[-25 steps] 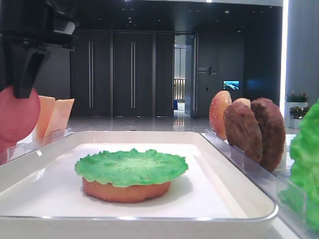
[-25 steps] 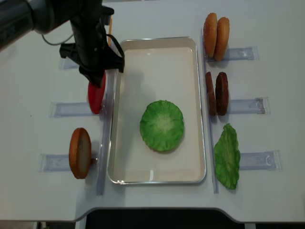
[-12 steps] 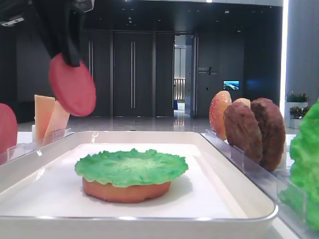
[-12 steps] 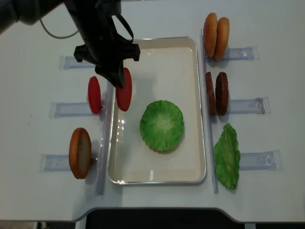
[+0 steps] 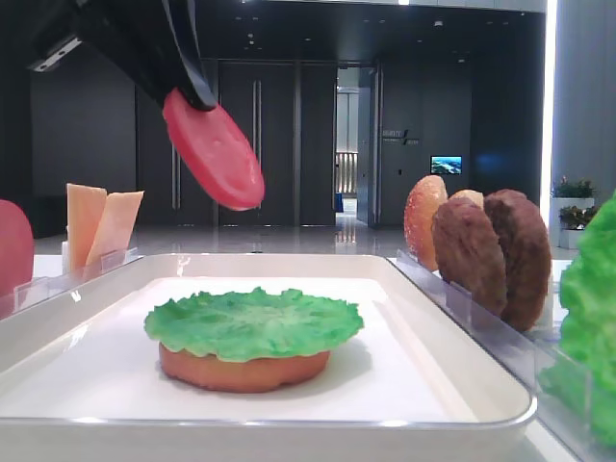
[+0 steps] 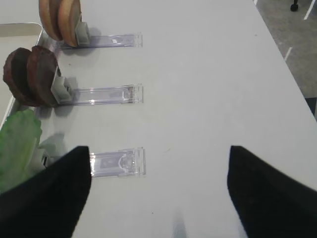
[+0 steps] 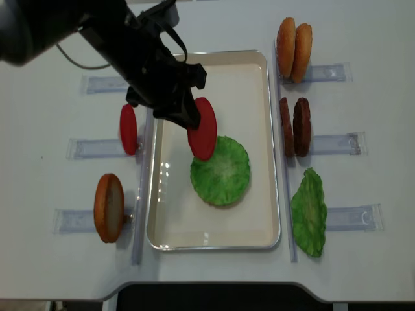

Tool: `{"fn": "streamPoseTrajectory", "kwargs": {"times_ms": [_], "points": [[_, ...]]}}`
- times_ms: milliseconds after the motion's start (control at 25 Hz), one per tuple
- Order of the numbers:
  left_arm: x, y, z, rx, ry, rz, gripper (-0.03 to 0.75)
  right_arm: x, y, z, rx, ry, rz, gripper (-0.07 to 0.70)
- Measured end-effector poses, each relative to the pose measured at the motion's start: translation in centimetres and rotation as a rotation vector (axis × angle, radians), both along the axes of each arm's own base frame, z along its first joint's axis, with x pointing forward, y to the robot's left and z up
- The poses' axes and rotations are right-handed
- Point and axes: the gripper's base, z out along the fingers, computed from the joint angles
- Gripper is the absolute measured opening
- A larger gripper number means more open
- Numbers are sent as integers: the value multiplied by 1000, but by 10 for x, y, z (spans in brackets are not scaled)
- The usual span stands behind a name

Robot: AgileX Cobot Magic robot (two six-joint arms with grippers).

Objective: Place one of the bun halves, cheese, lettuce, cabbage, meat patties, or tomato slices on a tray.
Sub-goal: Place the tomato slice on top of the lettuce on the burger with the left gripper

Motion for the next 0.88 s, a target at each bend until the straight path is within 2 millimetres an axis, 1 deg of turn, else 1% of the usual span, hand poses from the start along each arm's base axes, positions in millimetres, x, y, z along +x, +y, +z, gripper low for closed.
{"fn": "streamPoseTrajectory", "kwargs": {"times_ms": [160,360,600,800,880], "points": [[-16,1,-10,-91,-16,-2,60,0,0,0,0,0,0,539],[-28,4,-35,-146,-23,18,60,0,0,0,0,0,0,539],[-32,6,-53,-197,-71,63,60,0,0,0,0,0,0,539],[-31,3,-59,-236,-72,87,60,0,0,0,0,0,0,539],[-29,1,-64,-244,-60,91,60,0,0,0,0,0,0,539]]}}
